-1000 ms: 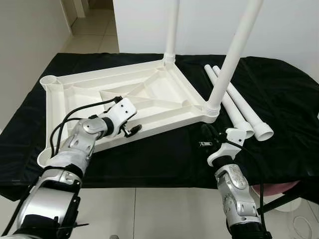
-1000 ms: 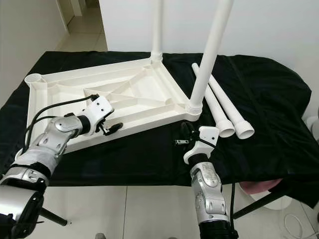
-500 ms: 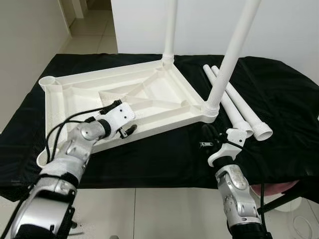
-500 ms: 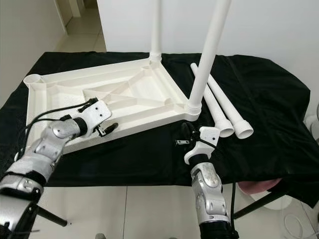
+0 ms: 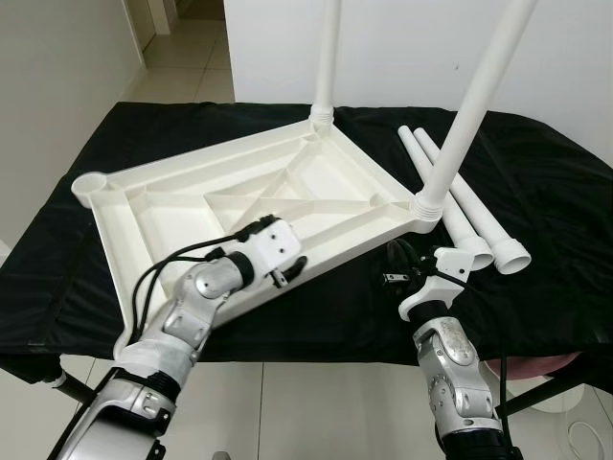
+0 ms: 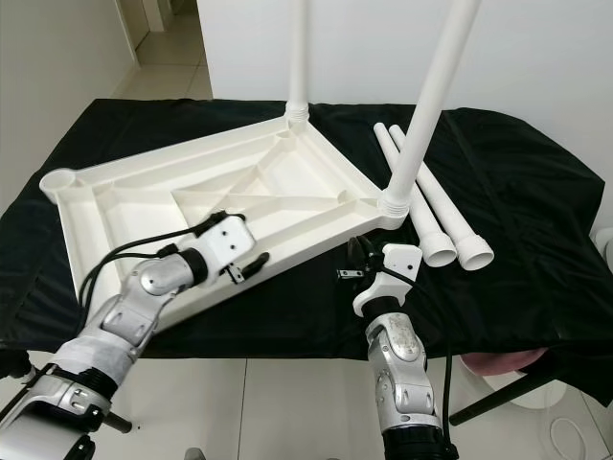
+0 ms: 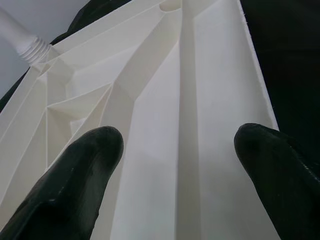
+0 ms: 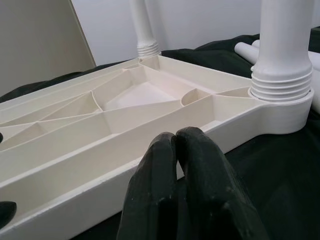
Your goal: Building children table
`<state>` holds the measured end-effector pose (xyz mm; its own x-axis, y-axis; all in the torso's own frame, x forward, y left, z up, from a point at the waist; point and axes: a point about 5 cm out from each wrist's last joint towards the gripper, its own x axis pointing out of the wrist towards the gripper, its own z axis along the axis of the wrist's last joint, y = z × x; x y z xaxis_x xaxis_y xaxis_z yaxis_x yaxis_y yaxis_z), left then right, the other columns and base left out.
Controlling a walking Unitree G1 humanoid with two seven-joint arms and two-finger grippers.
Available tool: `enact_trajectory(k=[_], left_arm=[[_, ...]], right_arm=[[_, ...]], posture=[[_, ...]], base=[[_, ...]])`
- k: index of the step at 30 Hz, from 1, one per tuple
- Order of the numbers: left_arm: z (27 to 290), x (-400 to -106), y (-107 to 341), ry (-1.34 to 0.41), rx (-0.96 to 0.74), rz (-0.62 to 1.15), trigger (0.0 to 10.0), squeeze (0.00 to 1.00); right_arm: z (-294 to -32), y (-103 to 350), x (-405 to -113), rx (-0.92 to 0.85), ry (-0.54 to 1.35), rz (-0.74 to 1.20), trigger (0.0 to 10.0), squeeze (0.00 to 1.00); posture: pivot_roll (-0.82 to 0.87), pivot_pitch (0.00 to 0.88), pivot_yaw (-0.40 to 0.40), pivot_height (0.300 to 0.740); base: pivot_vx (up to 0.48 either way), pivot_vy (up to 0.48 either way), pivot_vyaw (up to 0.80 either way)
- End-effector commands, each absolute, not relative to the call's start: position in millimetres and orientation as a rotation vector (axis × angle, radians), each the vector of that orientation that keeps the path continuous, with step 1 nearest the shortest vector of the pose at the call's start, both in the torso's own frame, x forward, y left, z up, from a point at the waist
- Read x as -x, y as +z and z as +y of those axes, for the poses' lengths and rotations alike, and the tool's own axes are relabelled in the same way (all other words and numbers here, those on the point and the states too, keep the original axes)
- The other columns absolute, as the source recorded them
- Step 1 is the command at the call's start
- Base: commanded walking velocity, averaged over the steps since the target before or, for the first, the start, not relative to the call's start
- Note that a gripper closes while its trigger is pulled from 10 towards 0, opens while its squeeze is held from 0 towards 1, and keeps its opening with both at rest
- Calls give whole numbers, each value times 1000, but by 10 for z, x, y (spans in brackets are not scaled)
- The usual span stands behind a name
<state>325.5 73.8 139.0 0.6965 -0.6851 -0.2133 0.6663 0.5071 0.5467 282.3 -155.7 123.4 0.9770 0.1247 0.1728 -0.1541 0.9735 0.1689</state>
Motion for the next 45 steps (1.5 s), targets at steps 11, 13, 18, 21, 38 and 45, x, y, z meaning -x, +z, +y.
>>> enact_trajectory(k=[11,13,18,21,38,45], left_arm=[[627,-3271,1431,-834,-575,4,10000,0],[660,-3295,1445,-811,-572,4,10000,0],[671,-3371,1519,-743,-555,-21,10000,0],[611,-3408,1617,-707,-508,-54,10000,0],[898,-2935,1792,-1094,-145,-37,10000,0],[1090,-2783,1621,-1121,-198,96,10000,0]], right_arm=[[-1547,1204,-2813,-184,130,-148,10000,0],[-1546,1202,-2814,-184,130,-148,10000,0],[-1525,1202,-2823,-187,132,-147,10000,0],[-1518,1212,-2824,-190,133,-150,10000,0],[-1533,1207,-2775,-182,154,-146,10000,0],[-1509,1215,-2808,-183,169,-143,10000,0]], posture=[[-108,0,20,740],[-108,0,20,740],[-97,0,22,740],[-97,0,20,740],[-84,0,9,740],[-69,0,-4,740]], base=[[0,0,0],[0,0,0],[0,0,0],[0,0,0],[0,0,0],[0,0,0]])
